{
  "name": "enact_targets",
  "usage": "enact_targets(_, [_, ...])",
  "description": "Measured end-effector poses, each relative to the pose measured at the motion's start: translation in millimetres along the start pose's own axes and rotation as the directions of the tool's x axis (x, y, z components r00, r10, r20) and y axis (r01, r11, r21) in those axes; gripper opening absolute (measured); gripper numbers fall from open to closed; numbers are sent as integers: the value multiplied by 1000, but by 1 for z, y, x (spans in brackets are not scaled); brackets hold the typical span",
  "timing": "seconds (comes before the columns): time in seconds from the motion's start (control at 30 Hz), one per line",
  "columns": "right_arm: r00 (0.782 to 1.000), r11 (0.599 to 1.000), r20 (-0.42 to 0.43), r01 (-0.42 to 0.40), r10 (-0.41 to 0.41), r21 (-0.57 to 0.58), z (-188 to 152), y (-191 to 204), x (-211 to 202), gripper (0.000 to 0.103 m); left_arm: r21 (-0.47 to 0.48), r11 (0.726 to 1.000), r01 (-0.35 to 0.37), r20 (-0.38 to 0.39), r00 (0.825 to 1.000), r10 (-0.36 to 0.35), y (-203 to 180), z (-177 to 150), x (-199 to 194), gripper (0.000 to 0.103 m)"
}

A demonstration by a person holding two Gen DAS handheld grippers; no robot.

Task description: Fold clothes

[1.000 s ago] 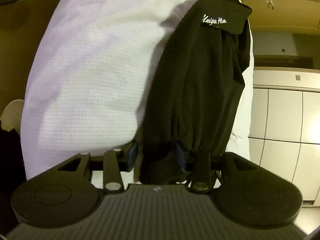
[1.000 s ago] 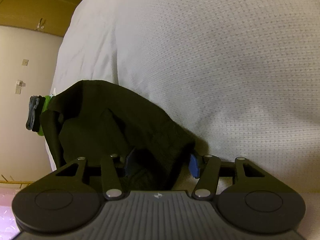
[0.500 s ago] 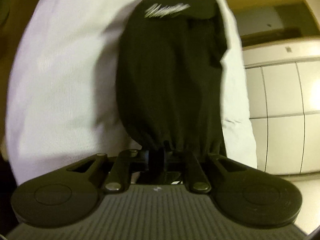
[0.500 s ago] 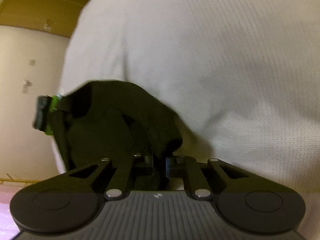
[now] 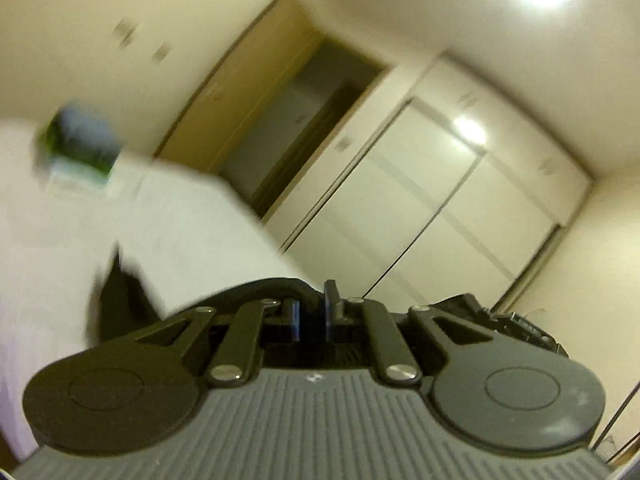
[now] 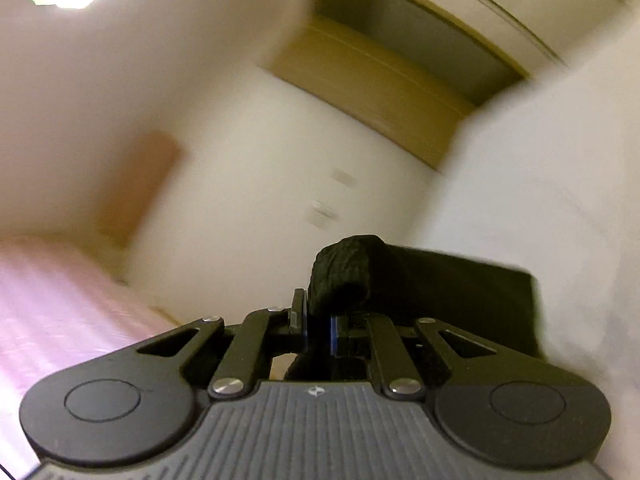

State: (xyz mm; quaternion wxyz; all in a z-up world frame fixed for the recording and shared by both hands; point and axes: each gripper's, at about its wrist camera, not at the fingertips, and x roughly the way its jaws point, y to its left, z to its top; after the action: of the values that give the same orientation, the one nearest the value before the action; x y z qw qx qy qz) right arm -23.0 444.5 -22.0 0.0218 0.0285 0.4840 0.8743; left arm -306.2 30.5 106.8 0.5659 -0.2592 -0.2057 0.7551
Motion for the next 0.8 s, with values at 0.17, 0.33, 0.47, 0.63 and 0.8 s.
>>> enact_targets(0.17, [976, 971, 75, -196, 207, -135, 56, 116, -10, 11, 75, 995, 65, 37, 997, -68, -68, 89, -42, 8])
enact_targets(0.33, [954, 933, 68, -270, 293, -237, 91, 193, -6, 11, 132, 987, 88, 90, 991, -100, -101, 136, -67, 8])
enact_targets(0.47, [957, 919, 70, -247, 281, -306, 106, 218, 33, 11, 74, 995, 63, 109, 992, -71, -76, 159, -53, 9])
enact_targets(0.63, [998, 984, -43, -52, 45, -169, 115, 169, 173, 11, -118, 990, -73, -5, 997, 73, 25, 175, 11, 9])
enact_targets(0.8, [959, 976, -186, 198, -213, -95, 107, 90, 337, 11, -165, 944, -285, -140, 954, 264, 129, 196, 100, 8])
